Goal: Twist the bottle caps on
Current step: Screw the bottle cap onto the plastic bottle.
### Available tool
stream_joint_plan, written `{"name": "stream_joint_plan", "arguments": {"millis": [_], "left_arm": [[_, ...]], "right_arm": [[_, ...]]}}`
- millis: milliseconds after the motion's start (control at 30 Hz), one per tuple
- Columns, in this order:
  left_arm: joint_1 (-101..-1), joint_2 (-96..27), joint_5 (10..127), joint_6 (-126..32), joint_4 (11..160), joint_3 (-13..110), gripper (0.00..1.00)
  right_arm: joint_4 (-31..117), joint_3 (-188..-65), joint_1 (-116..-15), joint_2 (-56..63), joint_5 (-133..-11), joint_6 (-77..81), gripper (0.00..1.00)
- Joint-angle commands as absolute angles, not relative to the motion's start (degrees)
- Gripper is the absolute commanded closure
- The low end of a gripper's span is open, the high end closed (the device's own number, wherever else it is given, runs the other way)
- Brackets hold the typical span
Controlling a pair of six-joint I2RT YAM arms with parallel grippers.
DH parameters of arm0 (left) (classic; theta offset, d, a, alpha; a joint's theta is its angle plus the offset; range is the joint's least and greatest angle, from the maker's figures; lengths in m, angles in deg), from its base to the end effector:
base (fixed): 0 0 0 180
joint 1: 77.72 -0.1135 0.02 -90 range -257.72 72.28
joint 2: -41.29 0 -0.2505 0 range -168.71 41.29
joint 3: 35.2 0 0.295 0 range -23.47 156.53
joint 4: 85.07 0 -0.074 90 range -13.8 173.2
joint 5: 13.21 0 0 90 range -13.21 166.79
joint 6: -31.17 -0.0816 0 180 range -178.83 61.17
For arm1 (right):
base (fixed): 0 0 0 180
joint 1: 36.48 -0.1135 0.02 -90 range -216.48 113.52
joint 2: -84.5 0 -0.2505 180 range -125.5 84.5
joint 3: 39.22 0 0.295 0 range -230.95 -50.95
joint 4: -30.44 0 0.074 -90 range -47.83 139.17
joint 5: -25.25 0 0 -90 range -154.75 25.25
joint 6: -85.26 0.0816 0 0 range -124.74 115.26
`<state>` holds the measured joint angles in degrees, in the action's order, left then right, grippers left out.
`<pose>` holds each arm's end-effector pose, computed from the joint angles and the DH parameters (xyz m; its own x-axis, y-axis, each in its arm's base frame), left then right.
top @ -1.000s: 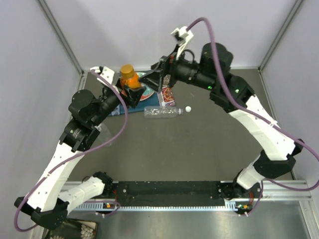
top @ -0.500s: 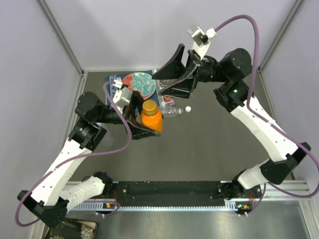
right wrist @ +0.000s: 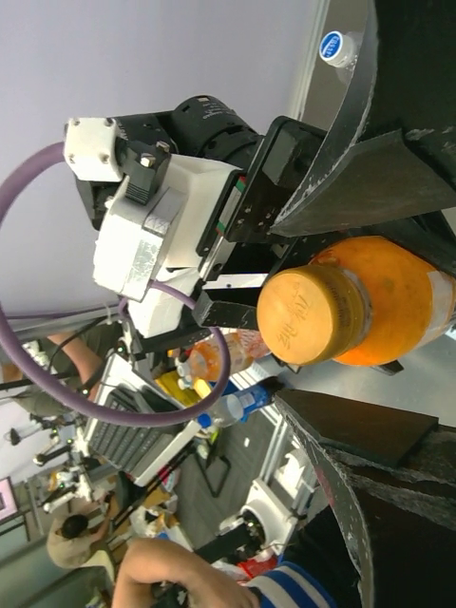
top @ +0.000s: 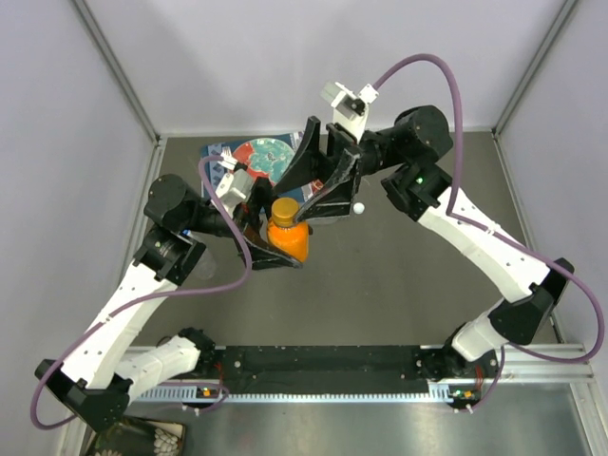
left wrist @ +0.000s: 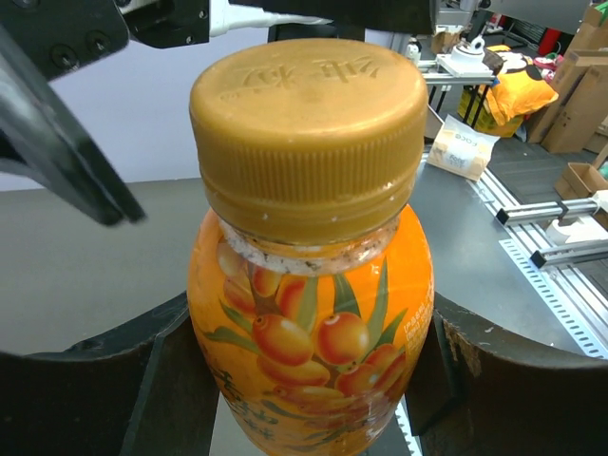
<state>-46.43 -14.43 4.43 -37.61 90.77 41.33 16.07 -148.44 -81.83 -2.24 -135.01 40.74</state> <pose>0.1726 -0.1959 0.4536 -0.1111 -0.0608 -0.9919 0.9627 -0.2545 -0.0922 0.1981 0.3098 0.5373 -0.2532 0.0863 -0.9635 -0.8401 -0.5135 0.1748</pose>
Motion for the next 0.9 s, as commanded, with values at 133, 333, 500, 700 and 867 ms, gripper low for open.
{"name": "stream_joint_plan", "arguments": {"millis": [133,333,500,700,867], "left_arm": [[-46.25,-14.26,5.42,-36.94,94.01,42.01,1.00],[-46.34,-14.26,6.47,-37.03,93.66,42.36,1.00],[-46.34,-13.91,9.72,-39.13,91.47,42.36,1.00],[-46.43,-13.20,25.85,-49.15,83.47,44.21,1.00],[-46.78,-12.76,41.09,-54.42,78.28,45.88,1.00]], "right_arm": [[22.40,-150.36,-84.03,-0.67,-136.91,32.61,0.38],[22.31,-150.53,-84.12,-1.29,-136.64,32.97,0.56],[26.69,-150.44,-84.12,-1.20,-136.03,30.60,0.70],[47.12,-151.67,-84.03,-0.14,-128.40,18.39,0.74],[59.92,-154.05,-84.03,-1.54,-113.46,12.23,0.80]]}}
